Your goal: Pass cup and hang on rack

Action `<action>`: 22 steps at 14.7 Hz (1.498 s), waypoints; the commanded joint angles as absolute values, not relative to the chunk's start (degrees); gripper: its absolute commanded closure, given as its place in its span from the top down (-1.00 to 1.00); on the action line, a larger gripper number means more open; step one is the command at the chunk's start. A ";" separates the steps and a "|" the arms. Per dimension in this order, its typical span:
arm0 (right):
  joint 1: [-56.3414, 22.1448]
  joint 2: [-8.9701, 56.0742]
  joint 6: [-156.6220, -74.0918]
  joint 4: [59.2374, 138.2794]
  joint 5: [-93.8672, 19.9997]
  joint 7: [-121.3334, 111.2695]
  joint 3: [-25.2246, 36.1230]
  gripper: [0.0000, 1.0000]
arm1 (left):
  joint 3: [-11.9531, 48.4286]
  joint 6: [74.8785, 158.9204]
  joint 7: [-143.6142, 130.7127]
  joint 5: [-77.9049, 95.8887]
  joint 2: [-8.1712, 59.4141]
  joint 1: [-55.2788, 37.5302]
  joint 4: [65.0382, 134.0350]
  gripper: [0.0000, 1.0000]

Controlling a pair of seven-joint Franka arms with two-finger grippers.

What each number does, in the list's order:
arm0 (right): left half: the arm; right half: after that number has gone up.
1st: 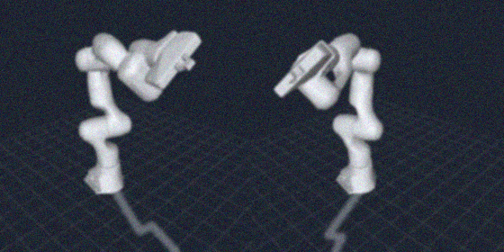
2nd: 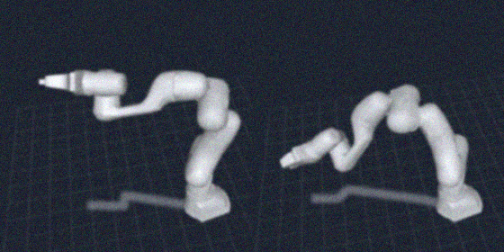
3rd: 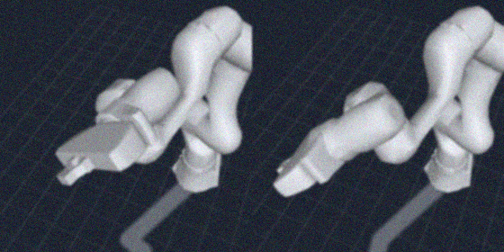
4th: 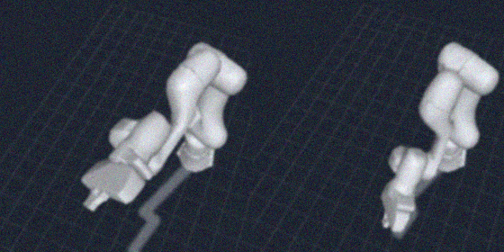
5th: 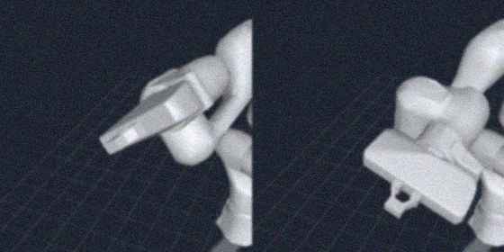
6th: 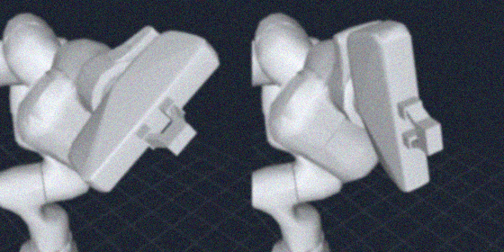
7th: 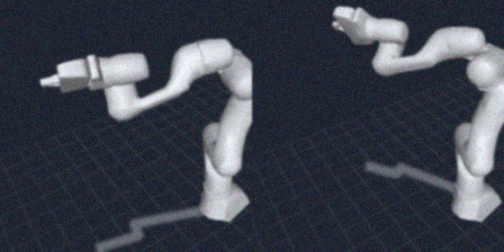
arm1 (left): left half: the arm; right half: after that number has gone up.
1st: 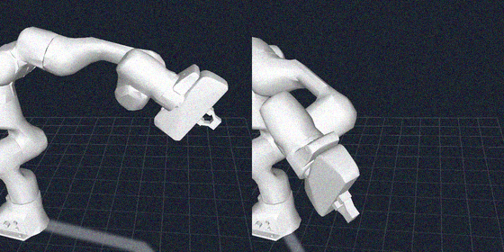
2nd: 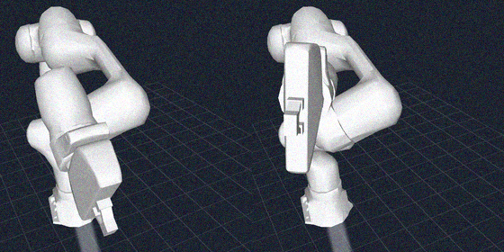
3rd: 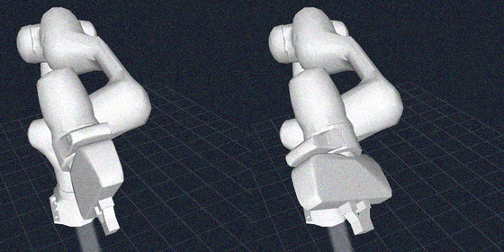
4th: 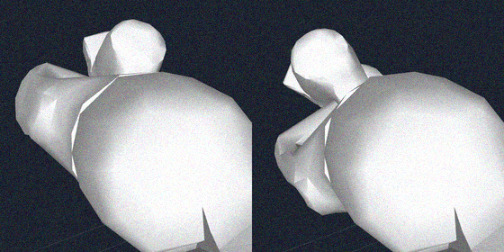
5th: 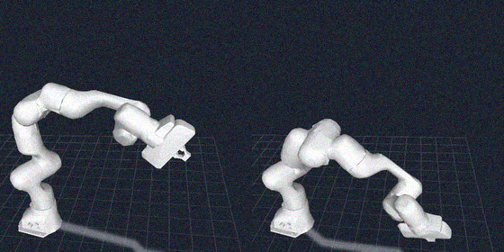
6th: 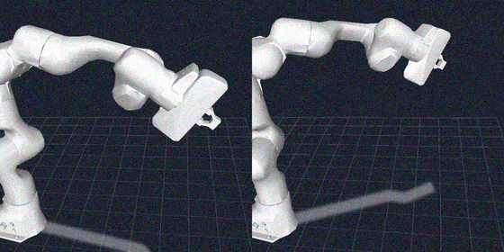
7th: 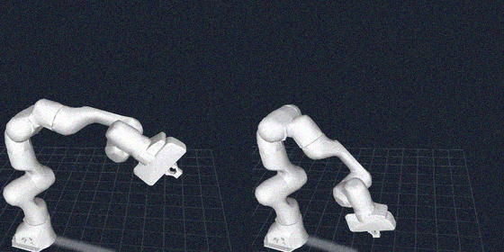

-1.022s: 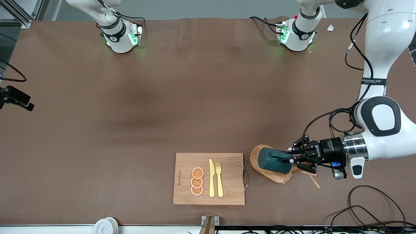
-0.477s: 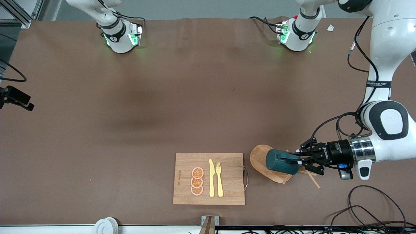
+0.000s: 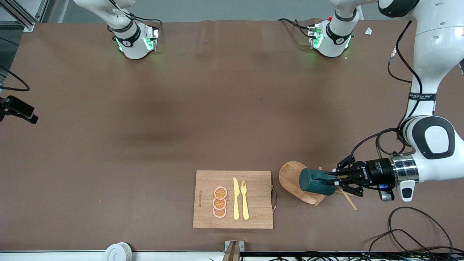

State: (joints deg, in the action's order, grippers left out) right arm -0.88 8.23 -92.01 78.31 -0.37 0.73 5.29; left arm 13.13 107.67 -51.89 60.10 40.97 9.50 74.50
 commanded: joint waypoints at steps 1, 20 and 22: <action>0.26 7.73 -91.76 78.40 -1.32 1.06 4.39 1.00 | 13.27 106.96 -51.41 61.79 41.04 10.11 74.62 -0.94; 0.53 7.73 -91.85 78.40 -1.32 0.97 4.39 1.00 | 15.55 106.53 -53.35 26.76 24.36 6.95 74.53 1.00; 0.53 7.73 -92.02 78.40 -1.32 0.88 4.39 1.00 | 17.31 103.55 -52.91 16.14 22.60 6.94 74.44 1.00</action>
State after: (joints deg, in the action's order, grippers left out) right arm -0.84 8.23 -92.01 78.30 -0.40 0.74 5.30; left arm 16.14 105.74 -53.32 24.06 25.34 6.88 73.19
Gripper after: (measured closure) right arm 0.000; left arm 0.000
